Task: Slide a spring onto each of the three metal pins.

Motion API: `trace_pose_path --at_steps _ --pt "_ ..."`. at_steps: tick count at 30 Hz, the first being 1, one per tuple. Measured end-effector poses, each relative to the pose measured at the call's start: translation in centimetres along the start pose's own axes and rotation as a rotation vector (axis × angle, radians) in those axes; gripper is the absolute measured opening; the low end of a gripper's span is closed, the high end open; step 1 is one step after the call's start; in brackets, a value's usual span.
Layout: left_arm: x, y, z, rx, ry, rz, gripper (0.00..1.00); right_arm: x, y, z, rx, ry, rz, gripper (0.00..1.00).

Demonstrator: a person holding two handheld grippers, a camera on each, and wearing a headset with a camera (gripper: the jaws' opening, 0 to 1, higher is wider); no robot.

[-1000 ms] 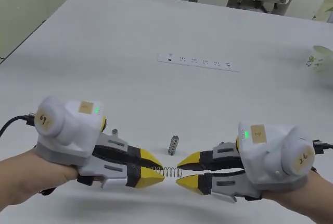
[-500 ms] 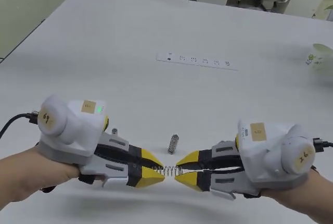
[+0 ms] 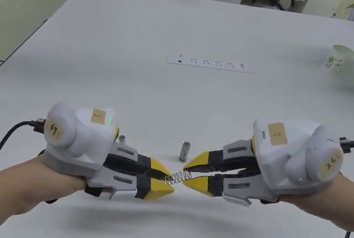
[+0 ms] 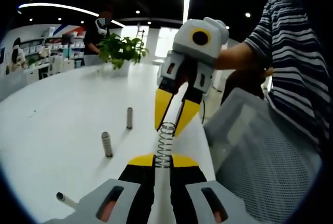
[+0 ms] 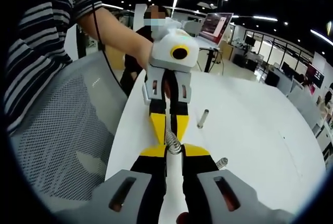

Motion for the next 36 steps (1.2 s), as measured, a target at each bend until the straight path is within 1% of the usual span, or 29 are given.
trace_pose_path --at_steps 4,8,15,23,36 --pt "-0.1 0.0 -0.2 0.004 0.016 -0.017 0.02 1.0 0.0 -0.3 0.006 -0.028 -0.005 0.08" --pt "0.0 0.0 -0.3 0.005 0.016 -0.023 0.02 1.8 0.0 -0.6 0.003 -0.052 -0.003 0.08" --pt "0.2 0.0 -0.7 0.004 0.014 -0.032 0.02 2.5 -0.1 -1.2 -0.009 -0.069 0.018 0.08" --pt "0.5 0.1 -0.7 0.011 0.007 -0.034 0.02 2.8 -0.1 -1.4 -0.031 -0.084 0.016 0.08" --pt "0.3 0.1 -0.1 0.039 0.000 0.017 0.03 3.1 -0.1 -1.8 -0.031 -0.079 0.053 0.07"
Point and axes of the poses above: the centre of the closed fingertips' face, and the gripper's own axes: z roughly backward along the fingers, y roughly to its left, x roughly out of its top, the point moved 5 cm from there along z, roughly backward along the fingers, and after that the axes turned 5 degrees about -y, right-handed, at the moved point
